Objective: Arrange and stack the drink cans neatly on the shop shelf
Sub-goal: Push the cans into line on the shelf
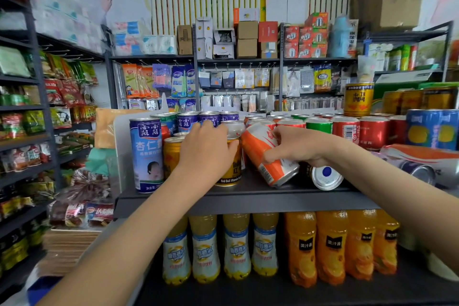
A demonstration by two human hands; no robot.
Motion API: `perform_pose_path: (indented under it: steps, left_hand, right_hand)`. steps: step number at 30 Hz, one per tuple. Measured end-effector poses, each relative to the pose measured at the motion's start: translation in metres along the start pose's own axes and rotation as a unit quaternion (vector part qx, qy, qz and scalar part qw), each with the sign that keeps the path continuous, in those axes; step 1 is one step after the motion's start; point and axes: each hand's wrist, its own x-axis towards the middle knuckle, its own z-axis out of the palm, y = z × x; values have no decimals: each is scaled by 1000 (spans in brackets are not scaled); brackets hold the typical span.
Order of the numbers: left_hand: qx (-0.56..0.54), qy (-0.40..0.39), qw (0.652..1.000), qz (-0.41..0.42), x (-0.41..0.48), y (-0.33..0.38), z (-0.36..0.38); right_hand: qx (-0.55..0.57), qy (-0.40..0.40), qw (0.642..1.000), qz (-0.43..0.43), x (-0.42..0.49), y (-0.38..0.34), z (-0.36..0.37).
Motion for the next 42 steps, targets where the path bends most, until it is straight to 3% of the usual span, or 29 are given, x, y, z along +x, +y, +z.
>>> perform_pose_path:
  steps: [4, 12, 25, 31, 34, 38, 42]
  left_hand:
    - [-9, 1, 1000, 19, 4, 6, 2]
    - [-92, -72, 993, 34, 19, 15, 8]
    - [-245, -53, 966, 69, 20, 9, 11]
    - [-225, -71, 967, 92, 19, 10, 9]
    - [-185, -62, 977, 83, 19, 15, 7]
    - [-106, -55, 991, 61, 23, 25, 10]
    - [-103, -53, 992, 54, 28, 33, 11]
  right_hand:
    - [7, 7, 1000, -25, 6, 3, 3]
    - [-26, 15, 997, -72, 1, 6, -2]
    - [34, 18, 993, -112, -4, 10, -1]
    - [-107, 76, 981, -142, 1, 7, -1]
    - [-148, 51, 978, -138, -2, 8, -8]
    - [-227, 71, 966, -102, -13, 13, -31]
    - [-347, 96, 933, -21, -18, 25, -39]
